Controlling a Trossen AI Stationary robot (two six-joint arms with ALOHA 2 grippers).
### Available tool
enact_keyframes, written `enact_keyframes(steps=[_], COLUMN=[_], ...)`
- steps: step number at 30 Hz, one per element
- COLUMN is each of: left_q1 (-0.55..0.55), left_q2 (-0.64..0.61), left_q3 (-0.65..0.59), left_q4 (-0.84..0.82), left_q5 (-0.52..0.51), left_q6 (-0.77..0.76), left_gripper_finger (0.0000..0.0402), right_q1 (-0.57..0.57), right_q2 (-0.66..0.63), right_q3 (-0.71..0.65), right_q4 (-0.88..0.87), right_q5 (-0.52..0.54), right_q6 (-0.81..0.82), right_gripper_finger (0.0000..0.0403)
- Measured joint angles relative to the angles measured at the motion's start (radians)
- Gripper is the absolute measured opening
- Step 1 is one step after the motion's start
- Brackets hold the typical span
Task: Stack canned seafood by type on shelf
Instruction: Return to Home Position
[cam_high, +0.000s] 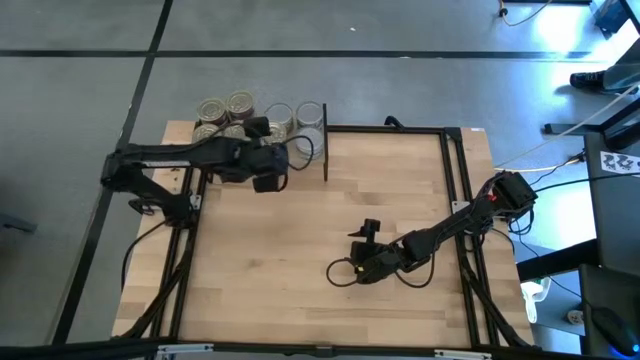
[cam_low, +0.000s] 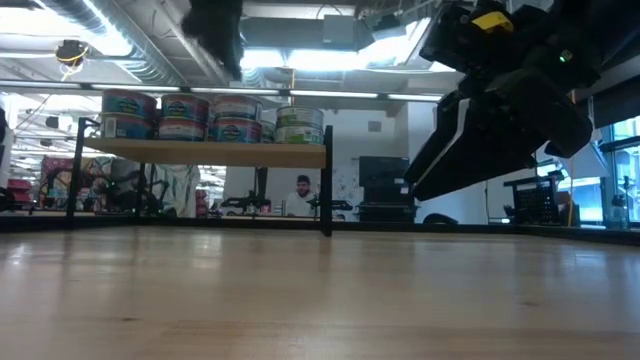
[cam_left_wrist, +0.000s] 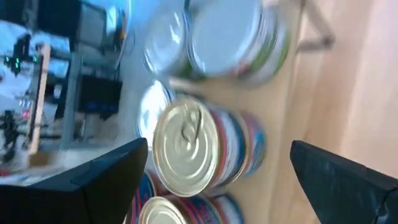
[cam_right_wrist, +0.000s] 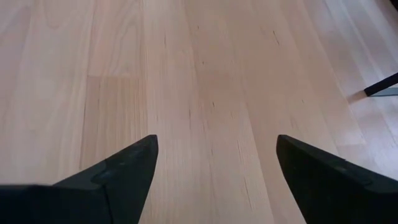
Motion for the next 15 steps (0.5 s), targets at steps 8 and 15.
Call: enact_keyframes(steps=[8,15], left_q1=[-0.191,-0.325], left_q2=[-0.084,-0.089], left_q3=[0.035,-0.118], left_q4=[-0.024,0.004], left_q5=[0.082,0.243], left_q6=[-0.267,-0.463], left_gripper_finger=[0.0393,0.0363], right_q1=[0.0,0.0], right_q2=[-0.013,-0.11], right_q3=[0.014,0.034], right_q4=[-0.002,-0.02], right_q5=[-0.004,-0.12], right_q6=[0.0,0.0], right_gripper_finger=[0.0326,0.0313])
